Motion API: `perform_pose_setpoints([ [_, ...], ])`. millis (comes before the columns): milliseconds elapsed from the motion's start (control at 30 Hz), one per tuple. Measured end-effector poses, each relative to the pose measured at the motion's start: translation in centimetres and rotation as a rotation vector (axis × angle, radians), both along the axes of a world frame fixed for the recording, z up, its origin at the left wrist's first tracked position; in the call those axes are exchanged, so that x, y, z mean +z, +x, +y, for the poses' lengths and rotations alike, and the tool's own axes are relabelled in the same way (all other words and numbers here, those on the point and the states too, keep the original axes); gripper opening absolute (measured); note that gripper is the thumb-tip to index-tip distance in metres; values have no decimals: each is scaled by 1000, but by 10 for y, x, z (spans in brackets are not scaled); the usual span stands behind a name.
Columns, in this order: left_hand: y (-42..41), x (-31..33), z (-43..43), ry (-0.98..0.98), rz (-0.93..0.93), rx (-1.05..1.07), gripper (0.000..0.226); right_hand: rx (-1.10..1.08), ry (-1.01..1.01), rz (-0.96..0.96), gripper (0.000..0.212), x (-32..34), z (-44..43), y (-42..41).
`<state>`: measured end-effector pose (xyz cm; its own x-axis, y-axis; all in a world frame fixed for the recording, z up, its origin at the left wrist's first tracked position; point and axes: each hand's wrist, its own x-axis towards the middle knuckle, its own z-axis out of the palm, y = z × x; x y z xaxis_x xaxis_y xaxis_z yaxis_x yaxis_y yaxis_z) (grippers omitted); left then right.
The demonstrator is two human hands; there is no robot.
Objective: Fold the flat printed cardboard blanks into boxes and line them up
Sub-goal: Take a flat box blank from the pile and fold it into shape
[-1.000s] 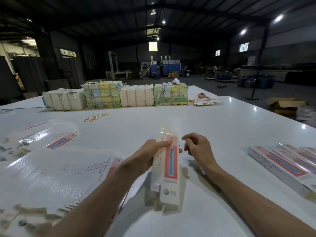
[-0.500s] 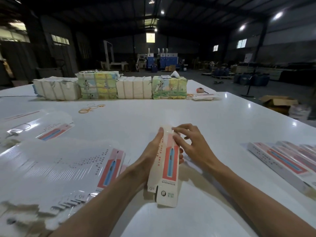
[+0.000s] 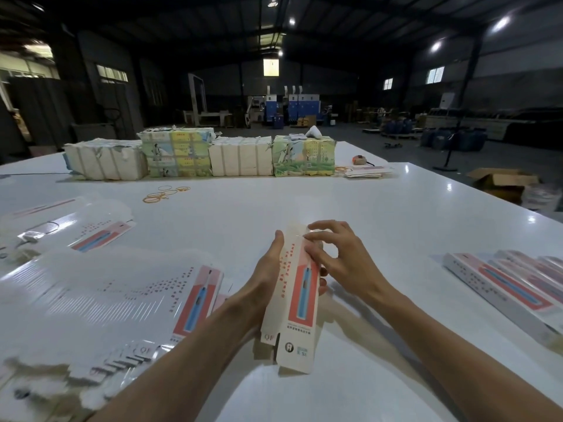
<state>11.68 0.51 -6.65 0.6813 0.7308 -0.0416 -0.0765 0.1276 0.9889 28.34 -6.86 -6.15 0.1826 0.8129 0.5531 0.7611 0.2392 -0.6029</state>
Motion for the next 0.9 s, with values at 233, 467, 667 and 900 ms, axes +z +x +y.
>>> perform_pose_setpoints([
  [233, 6, 1, -3, -18, -7, -123, 67, -18, -26, 284, 13, 14, 1, 1],
  [467, 6, 12, -7, -81, 0, -341, 76, 99, -71, 614, 14, 25, -4, 13],
  [667, 16, 12, -15, -198, 0, -326, 71, 296, -96, 825, 33, 18, 0, 19],
  [900, 12, 0, -1, -304, -250, -118, 65, 252, -100, 818, 43, 6, 3, -11],
])
